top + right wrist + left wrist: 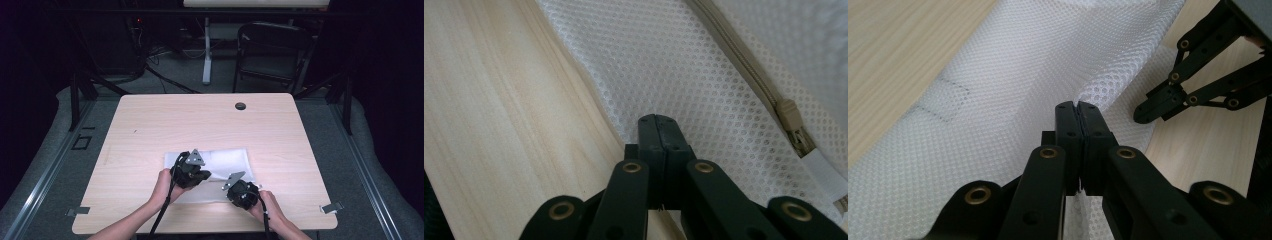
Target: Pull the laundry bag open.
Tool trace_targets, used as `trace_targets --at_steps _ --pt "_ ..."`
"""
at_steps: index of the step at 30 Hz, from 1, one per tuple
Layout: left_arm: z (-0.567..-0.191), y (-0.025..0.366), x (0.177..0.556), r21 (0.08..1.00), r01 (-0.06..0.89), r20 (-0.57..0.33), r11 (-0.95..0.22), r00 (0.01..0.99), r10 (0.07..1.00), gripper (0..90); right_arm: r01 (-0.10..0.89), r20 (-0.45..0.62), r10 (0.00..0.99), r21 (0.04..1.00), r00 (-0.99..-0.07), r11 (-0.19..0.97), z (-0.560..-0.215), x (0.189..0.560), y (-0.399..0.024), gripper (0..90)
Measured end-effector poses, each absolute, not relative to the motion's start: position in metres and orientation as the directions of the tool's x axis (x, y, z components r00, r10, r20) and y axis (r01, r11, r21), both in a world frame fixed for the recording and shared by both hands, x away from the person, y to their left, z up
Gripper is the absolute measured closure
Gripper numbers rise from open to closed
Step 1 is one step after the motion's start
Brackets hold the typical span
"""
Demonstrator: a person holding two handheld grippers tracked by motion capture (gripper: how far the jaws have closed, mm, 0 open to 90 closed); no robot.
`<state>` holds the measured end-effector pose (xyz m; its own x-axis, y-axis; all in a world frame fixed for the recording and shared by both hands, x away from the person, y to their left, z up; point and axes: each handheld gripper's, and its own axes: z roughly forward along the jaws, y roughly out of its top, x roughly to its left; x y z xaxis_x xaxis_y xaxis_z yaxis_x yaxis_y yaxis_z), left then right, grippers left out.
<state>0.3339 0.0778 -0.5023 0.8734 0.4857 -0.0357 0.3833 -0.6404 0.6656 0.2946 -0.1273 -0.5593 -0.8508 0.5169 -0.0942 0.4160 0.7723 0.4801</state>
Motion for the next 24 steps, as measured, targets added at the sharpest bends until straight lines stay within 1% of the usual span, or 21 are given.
trace_targets --at_steps 10,24 --pt "-0.488 0.078 0.344 0.677 0.378 -0.008 -0.632 0.862 0.507 89.2 0.421 -0.077 0.515 0.479 -0.854 0.77 -0.559 0.294 -0.127 90.0" --pt "-0.46 0.074 0.361 0.667 0.346 0.088 -0.66 0.843 0.531 89.3 0.431 -0.058 0.511 0.46 -0.858 0.776 -0.558 0.293 -0.126 90.0"
